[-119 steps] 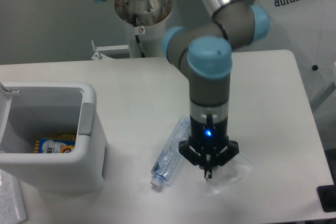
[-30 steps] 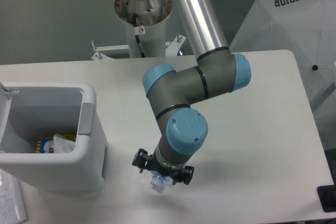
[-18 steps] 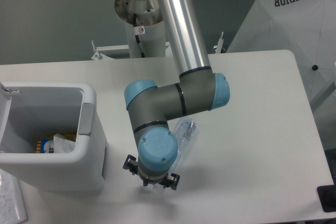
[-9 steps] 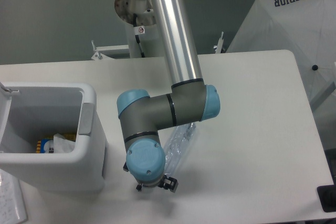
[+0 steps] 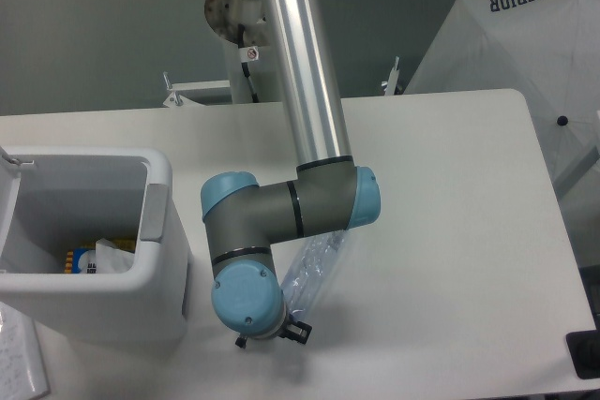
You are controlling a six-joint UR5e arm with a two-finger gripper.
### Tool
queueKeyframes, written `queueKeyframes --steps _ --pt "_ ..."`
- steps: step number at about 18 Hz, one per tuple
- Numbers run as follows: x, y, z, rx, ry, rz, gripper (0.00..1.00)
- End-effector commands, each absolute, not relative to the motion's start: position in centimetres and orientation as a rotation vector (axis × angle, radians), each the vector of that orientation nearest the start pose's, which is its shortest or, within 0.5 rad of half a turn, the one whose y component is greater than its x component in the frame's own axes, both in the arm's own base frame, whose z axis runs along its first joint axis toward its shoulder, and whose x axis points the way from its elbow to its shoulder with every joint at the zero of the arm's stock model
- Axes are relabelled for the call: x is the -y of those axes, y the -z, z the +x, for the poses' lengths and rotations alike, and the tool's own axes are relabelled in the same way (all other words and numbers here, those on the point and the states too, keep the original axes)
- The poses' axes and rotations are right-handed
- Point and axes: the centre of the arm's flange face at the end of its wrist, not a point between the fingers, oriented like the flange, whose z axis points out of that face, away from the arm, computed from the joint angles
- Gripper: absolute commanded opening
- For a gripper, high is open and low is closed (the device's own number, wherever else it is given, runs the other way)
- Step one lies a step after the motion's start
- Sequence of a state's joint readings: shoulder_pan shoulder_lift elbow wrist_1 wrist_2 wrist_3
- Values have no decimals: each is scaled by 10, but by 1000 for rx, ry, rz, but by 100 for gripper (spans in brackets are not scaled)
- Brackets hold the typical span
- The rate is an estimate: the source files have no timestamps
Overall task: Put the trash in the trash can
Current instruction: 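Lower the gripper along the clear water bottle and align with it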
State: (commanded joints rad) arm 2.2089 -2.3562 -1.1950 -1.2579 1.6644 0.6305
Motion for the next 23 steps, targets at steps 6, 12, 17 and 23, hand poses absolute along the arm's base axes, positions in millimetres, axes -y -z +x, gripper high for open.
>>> queueKeyframes --steps 6,12,17,23 --pt "-676 -199 -347 38 -30 -3275 8" --pt "-675 -201 -347 35 -33 -3273 47" --pt "-674 -201 -347 35 -35 -3274 49" --pt "-671 -199 -349 21 -84 -3306 51"
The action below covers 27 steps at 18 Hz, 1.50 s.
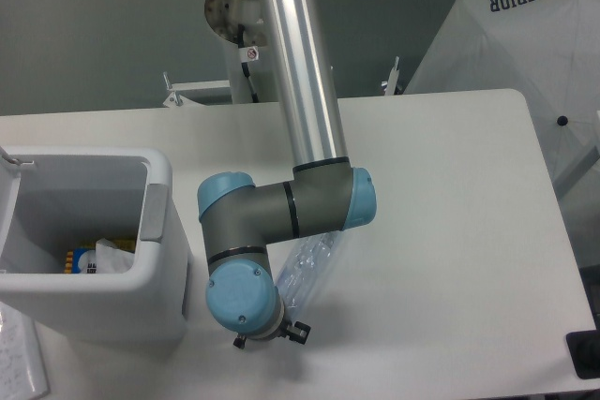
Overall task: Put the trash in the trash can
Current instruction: 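Lower the gripper along the clear water bottle and align with it, then close the gripper on the bottle cap end and lift it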
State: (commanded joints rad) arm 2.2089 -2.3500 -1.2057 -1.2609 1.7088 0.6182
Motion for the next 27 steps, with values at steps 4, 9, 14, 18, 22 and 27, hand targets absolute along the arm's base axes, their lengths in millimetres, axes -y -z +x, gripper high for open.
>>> queueKeyframes --steps 4,9,14,18,22,27 --pt "-672 -196 -348 23 -83 -3307 28" --pt "-672 -202 -346 29 -86 -3302 6" --pt "-673 -243 -350 39 -123 -3233 6" --pt "-666 -304 -361 90 -92 -3080 6" --pt "-659 -359 -366 111 -83 -2914 6" --pt "-645 -447 -370 163 -117 -2669 6"
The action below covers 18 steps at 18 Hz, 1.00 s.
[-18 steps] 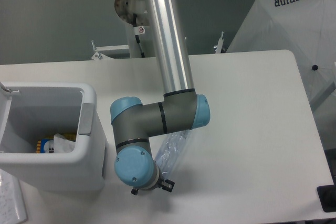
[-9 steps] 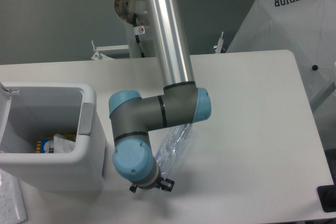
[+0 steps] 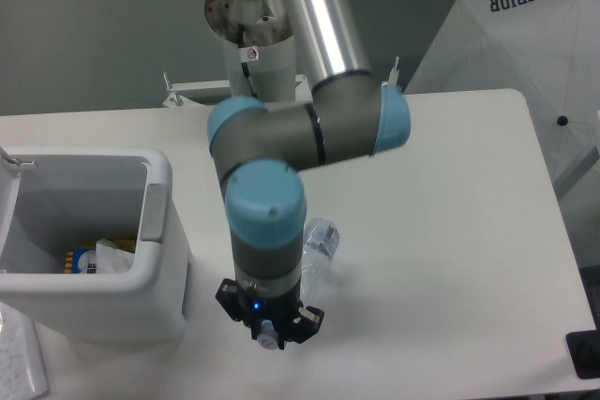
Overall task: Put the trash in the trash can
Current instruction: 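Close the gripper on the bottle cap end and lift it, then carry the bottle over the white bin and lower it inside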
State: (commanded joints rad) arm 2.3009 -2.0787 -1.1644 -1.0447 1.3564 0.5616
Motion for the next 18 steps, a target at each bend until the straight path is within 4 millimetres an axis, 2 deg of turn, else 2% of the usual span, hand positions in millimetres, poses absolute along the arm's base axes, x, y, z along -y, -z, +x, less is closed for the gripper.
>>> queueKeyframes --steps 7,9,11,13,17,18 --pt "-632 -549 -364 307 -64 -2418 6" --pt "-629 -563 -366 335 -45 -2376 6" --pt "-622 -588 -360 329 -38 -2330 6" --pt "-618 -604 -357 351 -1 -2288 6" --pt "-608 -642 -338 317 57 -2184 7" --pt "-608 -647 -333 304 90 -2164 7"
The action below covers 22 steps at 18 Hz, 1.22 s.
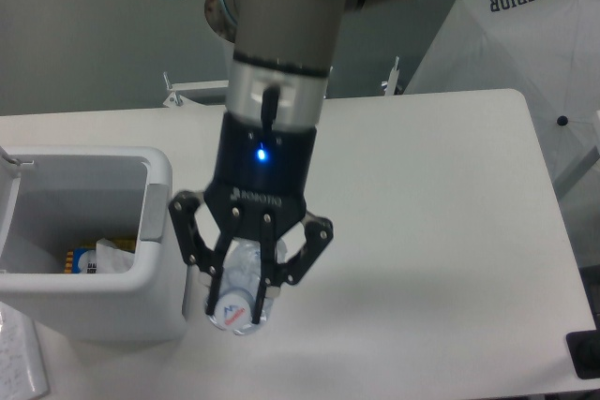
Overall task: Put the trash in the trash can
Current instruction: 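Carry the bottle over the white bin and lower it inside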
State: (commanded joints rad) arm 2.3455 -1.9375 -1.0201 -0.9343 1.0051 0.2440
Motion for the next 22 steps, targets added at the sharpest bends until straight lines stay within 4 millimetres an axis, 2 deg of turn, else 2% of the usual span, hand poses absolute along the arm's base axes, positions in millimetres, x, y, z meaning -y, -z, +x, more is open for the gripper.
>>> queueKeyframes --steps 4,7,12,16,19,22 --pt "-611 -657 -315 222 241 -2104 7" --pt "-600 -683 -295 183 259 -2056 7" --pt "-602 -693 -264 139 358 -2027 7" --pt "-613 -681 -235 102 408 -2048 7" --pt "-616 -676 -229 98 422 -2056 7" --pt "-623 -655 -221 93 452 -2081 8"
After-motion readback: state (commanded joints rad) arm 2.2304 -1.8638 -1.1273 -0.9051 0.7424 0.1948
